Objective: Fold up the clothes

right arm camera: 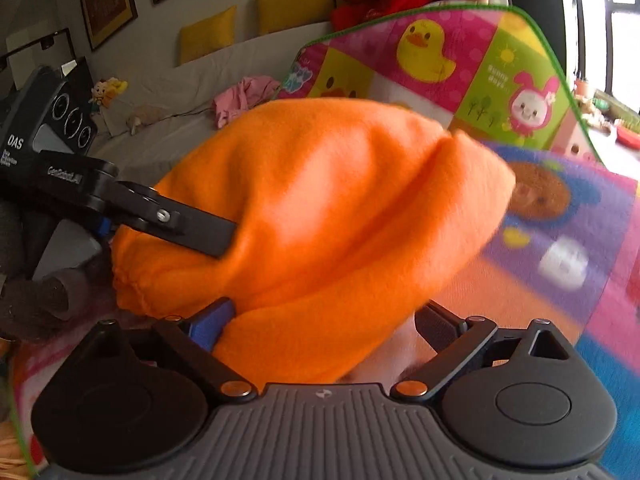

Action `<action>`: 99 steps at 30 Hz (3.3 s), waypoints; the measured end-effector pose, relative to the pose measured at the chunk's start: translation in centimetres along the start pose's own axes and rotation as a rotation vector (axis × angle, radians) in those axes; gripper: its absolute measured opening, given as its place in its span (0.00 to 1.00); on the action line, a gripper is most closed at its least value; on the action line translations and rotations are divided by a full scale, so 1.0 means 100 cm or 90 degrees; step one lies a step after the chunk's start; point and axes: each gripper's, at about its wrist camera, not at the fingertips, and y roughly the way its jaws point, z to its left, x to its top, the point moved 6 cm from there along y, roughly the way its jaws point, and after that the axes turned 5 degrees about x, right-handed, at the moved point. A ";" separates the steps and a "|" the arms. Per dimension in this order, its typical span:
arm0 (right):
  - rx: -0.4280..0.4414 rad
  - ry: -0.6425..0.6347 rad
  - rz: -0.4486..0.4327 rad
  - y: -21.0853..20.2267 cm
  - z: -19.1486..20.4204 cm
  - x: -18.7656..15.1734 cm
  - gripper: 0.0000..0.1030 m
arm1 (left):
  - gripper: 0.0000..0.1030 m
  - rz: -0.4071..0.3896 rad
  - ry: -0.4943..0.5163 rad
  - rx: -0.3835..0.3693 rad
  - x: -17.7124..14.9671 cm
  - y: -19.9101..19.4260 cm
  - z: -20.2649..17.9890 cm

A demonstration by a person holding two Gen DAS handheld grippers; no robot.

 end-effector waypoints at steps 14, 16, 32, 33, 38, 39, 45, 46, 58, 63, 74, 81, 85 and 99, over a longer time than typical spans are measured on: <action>-0.168 -0.017 -0.069 0.009 -0.091 0.073 0.98 | 0.98 -0.091 0.048 0.051 0.065 0.015 -0.018; -0.154 -0.001 -0.087 -0.002 -0.093 0.080 0.98 | 0.98 -0.156 0.073 0.079 0.079 -0.010 -0.019; -0.295 0.095 0.014 0.083 -0.183 0.103 1.00 | 1.00 -0.138 0.065 0.214 0.126 0.047 0.039; -0.296 0.102 0.007 0.084 -0.183 0.097 1.00 | 1.00 -0.137 0.068 0.212 0.125 0.049 0.039; -0.270 0.053 -0.008 0.048 -0.154 0.091 1.00 | 1.00 -0.146 0.078 0.209 0.124 0.048 0.038; -0.256 0.028 -0.011 0.039 -0.142 0.088 1.00 | 1.00 -0.147 0.075 0.207 0.124 0.048 0.039; -0.240 -0.155 0.018 0.037 -0.072 0.047 1.00 | 1.00 -0.152 0.061 0.190 0.118 0.044 0.042; -0.248 -0.164 0.019 0.037 -0.068 0.046 1.00 | 1.00 -0.157 0.056 0.195 0.116 0.040 0.041; -0.119 -0.060 -0.072 -0.016 -0.049 0.055 1.00 | 1.00 -0.152 0.125 0.180 0.038 -0.004 0.008; -0.150 -0.067 0.018 0.012 -0.053 0.032 1.00 | 1.00 -0.134 0.106 0.235 0.033 0.019 0.028; -0.112 -0.066 -0.176 -0.028 -0.040 0.097 1.00 | 1.00 -0.169 0.057 0.192 0.025 0.018 0.038; -0.063 -0.025 -0.246 -0.025 -0.035 0.146 1.00 | 1.00 -0.174 0.048 0.174 0.025 0.017 0.041; 0.002 0.086 -0.140 0.020 -0.054 0.136 1.00 | 1.00 -0.180 0.038 0.163 0.025 0.016 0.042; -0.087 0.020 -0.082 0.031 -0.046 0.092 1.00 | 1.00 -0.195 -0.007 0.110 0.027 0.012 0.051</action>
